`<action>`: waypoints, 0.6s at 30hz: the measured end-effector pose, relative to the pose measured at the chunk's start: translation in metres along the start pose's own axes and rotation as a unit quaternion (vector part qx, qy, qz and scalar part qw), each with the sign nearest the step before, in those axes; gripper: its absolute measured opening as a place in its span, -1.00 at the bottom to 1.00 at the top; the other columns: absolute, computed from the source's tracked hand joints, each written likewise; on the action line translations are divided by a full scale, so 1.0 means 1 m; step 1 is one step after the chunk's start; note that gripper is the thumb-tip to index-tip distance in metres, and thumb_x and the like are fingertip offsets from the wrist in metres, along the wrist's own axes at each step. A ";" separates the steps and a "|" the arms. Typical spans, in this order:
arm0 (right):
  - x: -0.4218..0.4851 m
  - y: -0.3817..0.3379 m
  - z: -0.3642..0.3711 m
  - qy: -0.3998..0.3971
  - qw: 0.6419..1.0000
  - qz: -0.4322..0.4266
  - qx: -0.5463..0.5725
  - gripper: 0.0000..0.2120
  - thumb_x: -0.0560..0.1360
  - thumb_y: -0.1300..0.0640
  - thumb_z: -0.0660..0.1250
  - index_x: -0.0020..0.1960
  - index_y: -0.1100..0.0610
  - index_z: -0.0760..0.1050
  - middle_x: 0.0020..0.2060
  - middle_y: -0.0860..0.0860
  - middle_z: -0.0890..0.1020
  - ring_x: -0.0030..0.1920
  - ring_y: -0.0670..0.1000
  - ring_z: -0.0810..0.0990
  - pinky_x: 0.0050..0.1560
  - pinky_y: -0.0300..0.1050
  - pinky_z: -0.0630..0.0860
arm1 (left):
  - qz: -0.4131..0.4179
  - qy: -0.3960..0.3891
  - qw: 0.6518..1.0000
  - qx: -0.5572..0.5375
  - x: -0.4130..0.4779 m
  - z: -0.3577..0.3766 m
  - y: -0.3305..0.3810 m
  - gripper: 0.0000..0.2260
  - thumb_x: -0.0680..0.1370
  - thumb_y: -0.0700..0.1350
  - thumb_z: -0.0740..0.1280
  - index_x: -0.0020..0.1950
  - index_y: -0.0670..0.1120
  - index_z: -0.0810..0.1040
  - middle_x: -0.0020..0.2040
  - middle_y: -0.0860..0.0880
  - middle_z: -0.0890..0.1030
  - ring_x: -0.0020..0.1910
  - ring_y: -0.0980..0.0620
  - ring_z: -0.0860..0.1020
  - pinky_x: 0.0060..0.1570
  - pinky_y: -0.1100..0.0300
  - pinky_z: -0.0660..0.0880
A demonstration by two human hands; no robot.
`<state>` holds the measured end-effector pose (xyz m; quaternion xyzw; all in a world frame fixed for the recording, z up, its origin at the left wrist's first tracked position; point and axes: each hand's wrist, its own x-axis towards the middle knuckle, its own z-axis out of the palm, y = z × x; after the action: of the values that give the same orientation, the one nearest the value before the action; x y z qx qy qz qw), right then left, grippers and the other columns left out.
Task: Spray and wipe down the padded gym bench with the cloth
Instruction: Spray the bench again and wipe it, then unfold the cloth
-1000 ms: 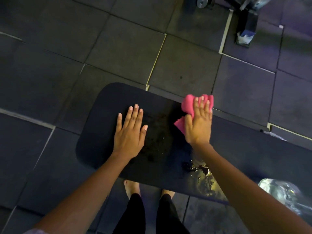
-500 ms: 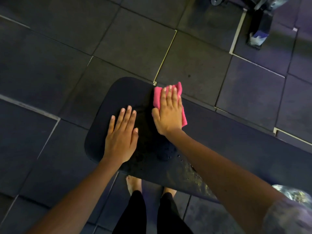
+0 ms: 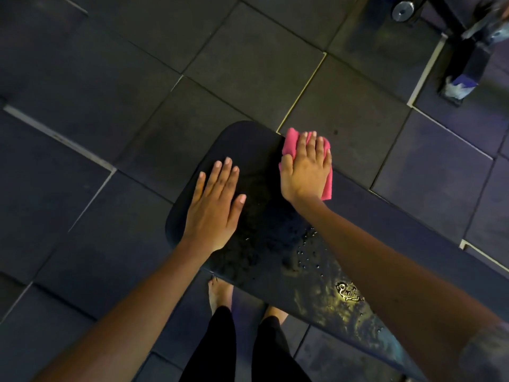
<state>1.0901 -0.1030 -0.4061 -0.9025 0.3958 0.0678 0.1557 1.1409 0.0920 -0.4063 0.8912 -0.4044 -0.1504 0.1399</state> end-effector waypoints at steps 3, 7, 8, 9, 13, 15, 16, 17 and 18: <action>0.012 -0.027 0.008 0.008 0.999 -0.032 -0.008 -0.29 0.53 -0.11 -0.17 0.59 0.23 -0.07 0.58 0.18 0.02 0.59 0.15 -0.09 0.56 0.07 -0.19 | 0.003 0.005 1.000 -0.004 -0.003 -0.002 -0.009 -0.47 0.65 0.10 -0.11 0.57 -0.11 0.04 0.58 -0.04 0.01 0.56 0.03 -0.08 0.53 0.02 -0.14; 0.023 -0.055 0.010 -0.002 0.994 -0.104 -0.026 -0.29 0.54 -0.10 -0.16 0.58 0.24 -0.08 0.58 0.19 0.00 0.59 0.15 -0.08 0.58 0.06 -0.15 | -0.027 0.012 0.999 -0.014 -0.014 -0.009 -0.028 -0.47 0.64 0.11 -0.12 0.56 -0.10 0.07 0.58 -0.02 0.02 0.56 0.04 -0.07 0.53 -0.08 -0.08; 0.024 -0.058 0.009 -0.006 0.992 -0.122 -0.030 -0.30 0.54 -0.10 -0.16 0.58 0.24 -0.09 0.59 0.19 -0.01 0.59 0.14 -0.10 0.58 0.06 -0.15 | -0.021 0.009 0.999 -0.026 -0.016 -0.011 -0.032 -0.46 0.64 0.12 -0.12 0.56 -0.11 0.07 0.58 -0.02 0.03 0.56 0.03 -0.08 0.53 -0.09 -0.07; 0.024 -0.060 0.009 -0.011 0.989 -0.140 -0.033 -0.30 0.54 -0.10 -0.16 0.58 0.24 -0.10 0.59 0.19 -0.03 0.59 0.13 -0.12 0.58 0.06 -0.15 | -0.011 0.005 0.999 -0.050 -0.018 -0.012 -0.035 -0.45 0.63 0.12 -0.12 0.56 -0.11 0.07 0.58 -0.02 0.02 0.56 0.04 -0.08 0.53 -0.08 -0.06; 0.015 -0.058 0.005 -0.040 0.963 -0.261 -0.056 -0.29 0.53 -0.12 -0.20 0.59 0.21 -0.09 0.59 0.16 -0.04 0.59 0.10 -0.13 0.56 0.02 -0.22 | -0.030 0.026 0.975 -0.220 -0.019 -0.017 -0.038 -0.45 0.63 0.14 -0.09 0.56 -0.09 0.04 0.59 0.03 0.01 0.56 0.14 -0.11 0.53 0.02 -0.01; 0.008 -0.057 0.005 -0.064 0.942 -0.322 -0.067 -0.31 0.54 -0.14 -0.19 0.59 0.17 -0.07 0.59 0.14 -0.03 0.59 0.08 -0.13 0.56 0.01 -0.22 | -0.065 0.048 0.957 -0.278 -0.019 -0.018 -0.038 -0.45 0.63 0.14 -0.07 0.56 -0.08 0.06 0.59 0.05 0.02 0.55 0.17 -0.11 0.53 0.05 0.01; 0.002 -0.056 0.005 -0.074 0.933 -0.346 -0.069 -0.33 0.56 -0.14 -0.19 0.60 0.15 -0.07 0.59 0.12 -0.03 0.59 0.06 -0.13 0.57 0.01 -0.21 | -0.078 0.053 0.953 -0.287 -0.020 -0.019 -0.038 -0.45 0.62 0.15 -0.08 0.56 -0.08 0.06 0.58 0.06 0.03 0.55 0.18 -0.11 0.53 0.04 0.01; -0.004 -0.055 0.007 -0.085 0.927 -0.359 -0.062 -0.35 0.58 -0.15 -0.19 0.60 0.13 -0.08 0.60 0.09 -0.04 0.59 0.04 -0.14 0.57 0.01 -0.21 | -0.087 0.051 0.953 -0.287 -0.022 -0.019 -0.039 -0.44 0.62 0.16 -0.08 0.56 -0.08 0.06 0.58 0.06 0.03 0.55 0.18 -0.11 0.53 0.02 0.02; -0.011 -0.053 0.009 -0.096 0.926 -0.362 -0.050 -0.36 0.60 -0.18 -0.20 0.60 0.10 -0.08 0.60 0.06 -0.05 0.59 0.01 -0.16 0.57 0.01 -0.21 | -0.090 0.043 0.954 -0.283 -0.023 -0.018 -0.039 -0.43 0.62 0.17 -0.09 0.56 -0.08 0.05 0.58 0.06 0.02 0.55 0.19 -0.11 0.53 0.00 0.02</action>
<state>1.1222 -0.0588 -0.3995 -0.9802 0.0211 0.1128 0.1613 1.1598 0.1369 -0.4009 0.8536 -0.2566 -0.2319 0.3897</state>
